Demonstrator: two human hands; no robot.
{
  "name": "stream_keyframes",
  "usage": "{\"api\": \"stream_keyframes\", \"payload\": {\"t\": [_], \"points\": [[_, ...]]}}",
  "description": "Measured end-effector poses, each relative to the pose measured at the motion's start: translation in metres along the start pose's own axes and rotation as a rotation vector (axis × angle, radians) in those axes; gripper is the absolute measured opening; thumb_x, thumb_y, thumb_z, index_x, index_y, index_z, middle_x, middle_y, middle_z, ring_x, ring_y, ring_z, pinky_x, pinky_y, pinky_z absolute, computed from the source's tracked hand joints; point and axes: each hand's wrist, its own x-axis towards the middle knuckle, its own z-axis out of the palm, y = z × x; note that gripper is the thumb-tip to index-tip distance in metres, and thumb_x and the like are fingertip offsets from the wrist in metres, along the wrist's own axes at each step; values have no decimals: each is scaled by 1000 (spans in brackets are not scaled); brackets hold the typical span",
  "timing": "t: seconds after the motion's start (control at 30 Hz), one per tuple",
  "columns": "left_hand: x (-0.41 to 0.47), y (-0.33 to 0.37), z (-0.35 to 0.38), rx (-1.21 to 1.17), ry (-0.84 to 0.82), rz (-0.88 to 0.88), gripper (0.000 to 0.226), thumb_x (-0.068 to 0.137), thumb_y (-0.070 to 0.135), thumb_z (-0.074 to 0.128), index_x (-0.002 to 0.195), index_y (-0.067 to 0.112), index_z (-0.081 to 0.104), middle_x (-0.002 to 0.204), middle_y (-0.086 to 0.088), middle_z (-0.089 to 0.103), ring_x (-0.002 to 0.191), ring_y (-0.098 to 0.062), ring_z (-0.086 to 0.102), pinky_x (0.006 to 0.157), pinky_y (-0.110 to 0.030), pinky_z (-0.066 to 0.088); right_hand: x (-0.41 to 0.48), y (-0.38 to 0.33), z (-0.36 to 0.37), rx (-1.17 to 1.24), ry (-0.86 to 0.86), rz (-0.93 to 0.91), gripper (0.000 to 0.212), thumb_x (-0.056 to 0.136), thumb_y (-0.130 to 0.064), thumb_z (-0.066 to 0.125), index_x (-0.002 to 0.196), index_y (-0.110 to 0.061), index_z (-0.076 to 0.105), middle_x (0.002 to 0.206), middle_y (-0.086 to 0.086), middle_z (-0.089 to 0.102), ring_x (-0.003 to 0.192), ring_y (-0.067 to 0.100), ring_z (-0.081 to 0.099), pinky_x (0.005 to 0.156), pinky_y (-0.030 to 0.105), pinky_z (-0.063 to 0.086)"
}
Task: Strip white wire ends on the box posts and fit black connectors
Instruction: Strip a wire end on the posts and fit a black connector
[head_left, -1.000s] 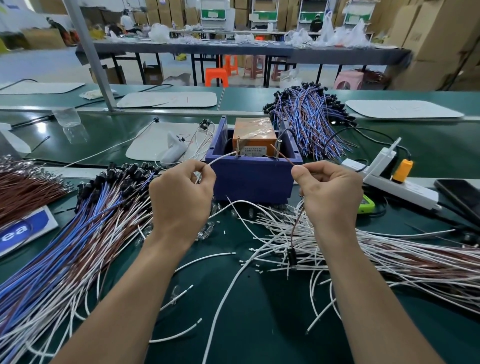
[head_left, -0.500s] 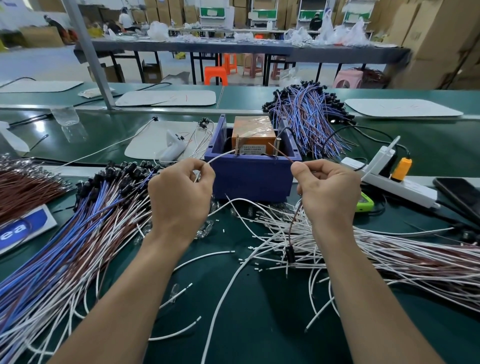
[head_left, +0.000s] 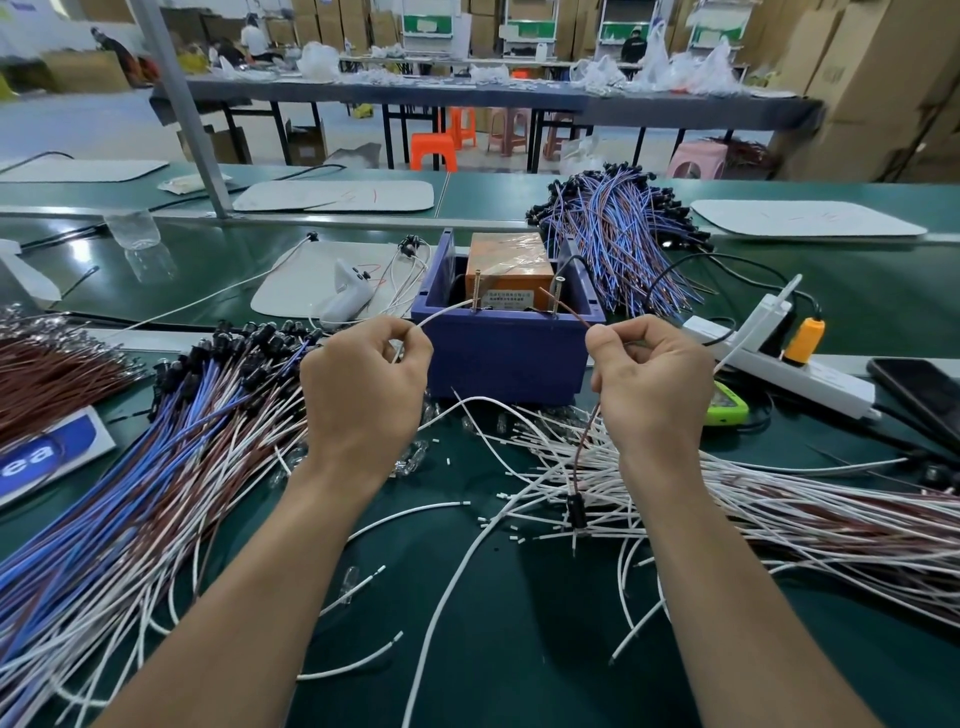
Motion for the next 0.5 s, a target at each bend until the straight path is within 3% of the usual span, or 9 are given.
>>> {"api": "stream_keyframes", "payload": {"t": [0.23,0.3,0.5], "points": [[2,0,-1,8,9,-28,19,89,19,70,70,21,74,39,12,34,56,3,52,58,0,31,-1,1,0,-11,6,-7,22,92,-23,71,70,-20,66,51,-5,64,42,6,53,54,27,45],[3,-1,-1,17,9,-29,19,89,20,70,70,21,74,39,12,34,48,-4,49,58,0,30,-1,1,0,-23,10,-17,22,91,-24,71,71,-20,66,51,-6,64,42,6,53,54,28,46],[4,0,-1,21,5,-15,20,90,23,70,70,22,73,41,8,36,42,-8,38,57,-10,31,-2,2,2,-31,17,1,21,91,-24,71,71,-19,67,51,-5,65,42,6,53,55,27,44]]}}
